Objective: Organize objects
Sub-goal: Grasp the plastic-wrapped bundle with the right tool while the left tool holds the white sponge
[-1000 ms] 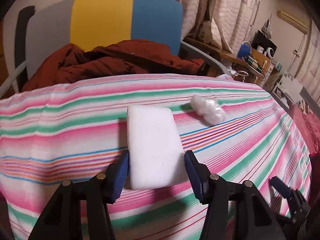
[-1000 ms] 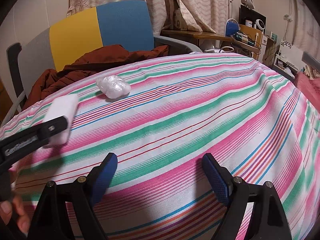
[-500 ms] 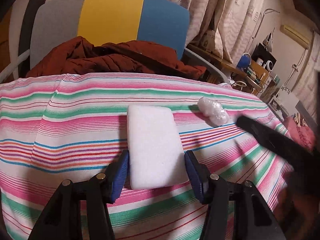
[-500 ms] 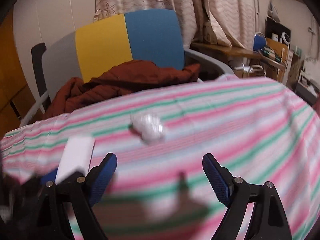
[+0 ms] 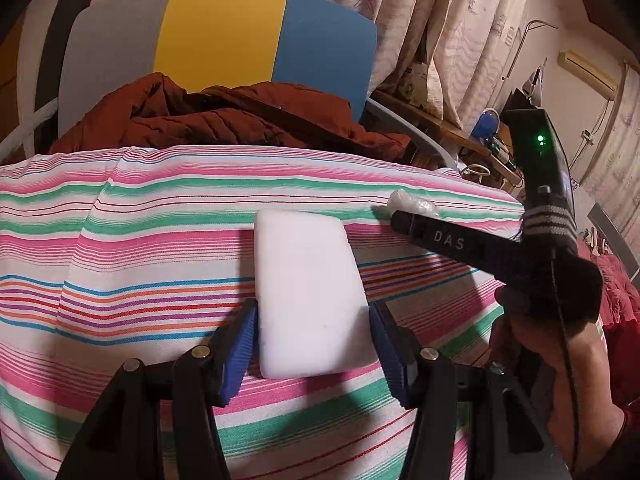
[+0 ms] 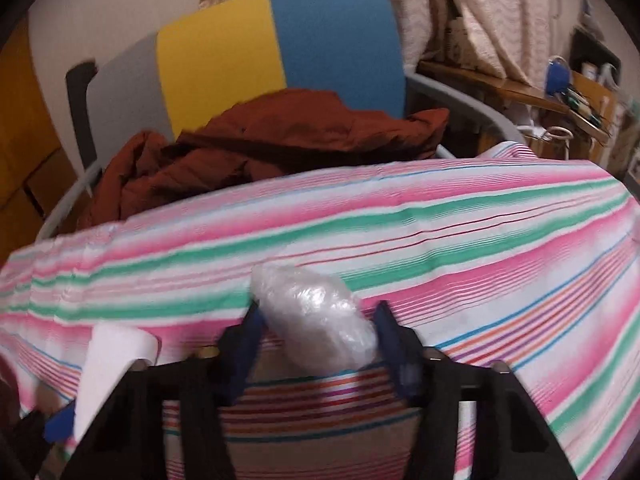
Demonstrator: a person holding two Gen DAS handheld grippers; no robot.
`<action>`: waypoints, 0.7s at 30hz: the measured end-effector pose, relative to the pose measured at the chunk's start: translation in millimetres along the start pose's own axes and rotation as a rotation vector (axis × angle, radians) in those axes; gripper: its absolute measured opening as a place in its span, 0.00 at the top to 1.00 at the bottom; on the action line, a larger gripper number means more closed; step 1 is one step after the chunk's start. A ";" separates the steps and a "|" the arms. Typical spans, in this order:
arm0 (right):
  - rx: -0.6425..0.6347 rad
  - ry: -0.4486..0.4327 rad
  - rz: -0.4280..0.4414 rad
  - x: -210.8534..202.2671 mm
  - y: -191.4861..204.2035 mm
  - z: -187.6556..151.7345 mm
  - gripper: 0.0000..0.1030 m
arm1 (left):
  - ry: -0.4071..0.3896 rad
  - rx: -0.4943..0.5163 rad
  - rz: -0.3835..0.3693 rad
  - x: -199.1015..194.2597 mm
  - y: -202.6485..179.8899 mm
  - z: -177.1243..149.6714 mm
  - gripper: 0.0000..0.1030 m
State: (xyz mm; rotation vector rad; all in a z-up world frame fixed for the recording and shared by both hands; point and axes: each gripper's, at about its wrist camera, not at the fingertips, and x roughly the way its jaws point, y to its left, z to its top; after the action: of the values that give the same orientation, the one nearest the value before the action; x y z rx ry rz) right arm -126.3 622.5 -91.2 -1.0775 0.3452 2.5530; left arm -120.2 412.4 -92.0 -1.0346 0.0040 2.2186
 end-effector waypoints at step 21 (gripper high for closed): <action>0.099 -0.081 -0.033 -94.6 6.0 -71.9 0.51 | -0.068 -0.036 0.033 -34.6 12.8 -10.4 0.45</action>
State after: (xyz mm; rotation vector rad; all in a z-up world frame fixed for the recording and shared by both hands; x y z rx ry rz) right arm -21.0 571.0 -70.9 -0.9335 0.4243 2.5131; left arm -105.0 379.7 -79.1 -0.9845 -0.0492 2.2906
